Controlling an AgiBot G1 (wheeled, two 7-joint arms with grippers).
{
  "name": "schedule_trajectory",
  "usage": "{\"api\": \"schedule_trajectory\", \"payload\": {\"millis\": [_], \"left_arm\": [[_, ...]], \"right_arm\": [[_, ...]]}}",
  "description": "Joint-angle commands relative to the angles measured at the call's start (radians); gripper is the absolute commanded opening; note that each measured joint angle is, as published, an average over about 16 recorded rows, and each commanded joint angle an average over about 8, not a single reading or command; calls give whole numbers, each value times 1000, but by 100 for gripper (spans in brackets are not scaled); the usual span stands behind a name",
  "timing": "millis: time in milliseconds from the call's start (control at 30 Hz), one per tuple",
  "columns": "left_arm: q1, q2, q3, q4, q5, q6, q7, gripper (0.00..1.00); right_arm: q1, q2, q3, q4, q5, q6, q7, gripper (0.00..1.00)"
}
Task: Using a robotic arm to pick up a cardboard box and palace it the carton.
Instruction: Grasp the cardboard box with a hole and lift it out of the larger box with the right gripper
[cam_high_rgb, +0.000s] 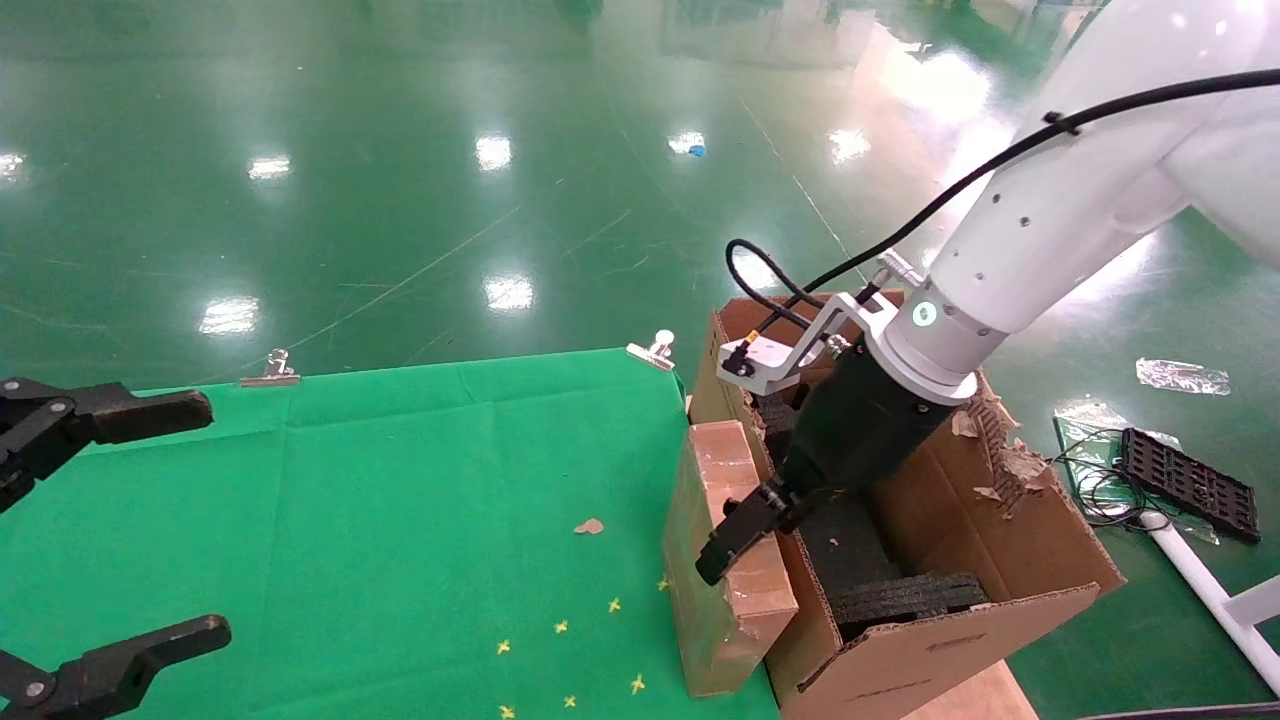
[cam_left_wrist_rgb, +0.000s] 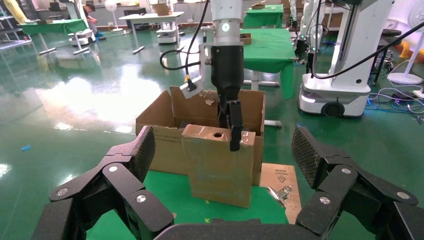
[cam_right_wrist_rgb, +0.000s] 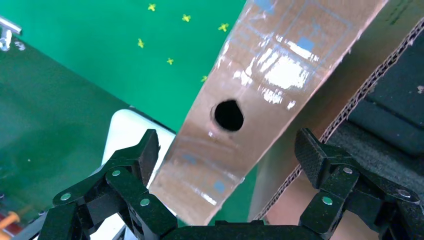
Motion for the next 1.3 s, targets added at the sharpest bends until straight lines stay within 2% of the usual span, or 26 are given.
{"api": "schedule_trajectory", "payload": {"millis": [33, 100, 133, 233, 267, 333, 367, 433, 1067, 1300], "left_arm": [[0, 0, 0, 0, 0, 0, 0, 100], [0, 0, 0, 0, 0, 0, 0, 96], [0, 0, 0, 0, 0, 0, 0, 89], [0, 0, 1, 0, 0, 0, 0, 56], [0, 0, 1, 0, 0, 0, 0, 43], [0, 0, 1, 0, -1, 0, 0, 19], [0, 0, 1, 0, -1, 0, 0, 10], [0, 0, 1, 0, -1, 0, 0, 2], [0, -1, 2, 0, -2, -1, 1, 0], [-1, -1, 3, 0, -2, -1, 1, 0]], "right_arm": [[-8, -13, -7, -19, 0, 3, -3, 80], [-10, -23, -14, -26, -4, 3, -5, 55], [-10, -26, -17, -28, -6, 2, -6, 43], [-9, -35, -26, -29, -8, 2, -7, 6], [-8, -36, -28, -29, -8, 2, -6, 2], [-6, -39, -32, -26, -7, 2, -5, 0], [-5, -39, -33, -24, -6, 3, -5, 0], [-3, -40, -37, -19, -4, 4, -3, 0], [-13, -36, -79, 9, -2, 8, 20, 0], [-6, -15, -72, 25, 12, 28, -9, 0]]}}
